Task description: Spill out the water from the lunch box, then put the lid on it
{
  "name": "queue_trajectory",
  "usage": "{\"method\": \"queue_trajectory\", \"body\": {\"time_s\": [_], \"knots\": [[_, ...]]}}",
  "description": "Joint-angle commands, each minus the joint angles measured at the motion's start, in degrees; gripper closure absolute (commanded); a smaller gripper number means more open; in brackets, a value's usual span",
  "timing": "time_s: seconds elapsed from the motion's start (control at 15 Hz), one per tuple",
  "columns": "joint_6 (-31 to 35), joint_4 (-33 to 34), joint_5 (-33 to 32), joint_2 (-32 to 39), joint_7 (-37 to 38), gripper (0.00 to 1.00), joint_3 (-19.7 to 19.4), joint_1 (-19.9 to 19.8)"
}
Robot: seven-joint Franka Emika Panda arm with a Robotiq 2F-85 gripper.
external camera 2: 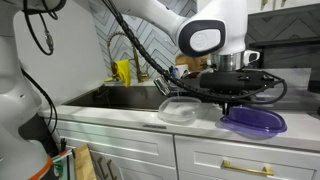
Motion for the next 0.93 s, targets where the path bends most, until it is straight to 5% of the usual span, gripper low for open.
{"method": "queue_trajectory", "body": {"time_s": [0.0,0.87], "knots": [[-3.88,-1.67,-2.30,-4.26,0.55,0.98,-0.99,1.39],[-10.64,-13.51,-8.22,-23.17,9.84,0.98,-1.07,8.03]]}}
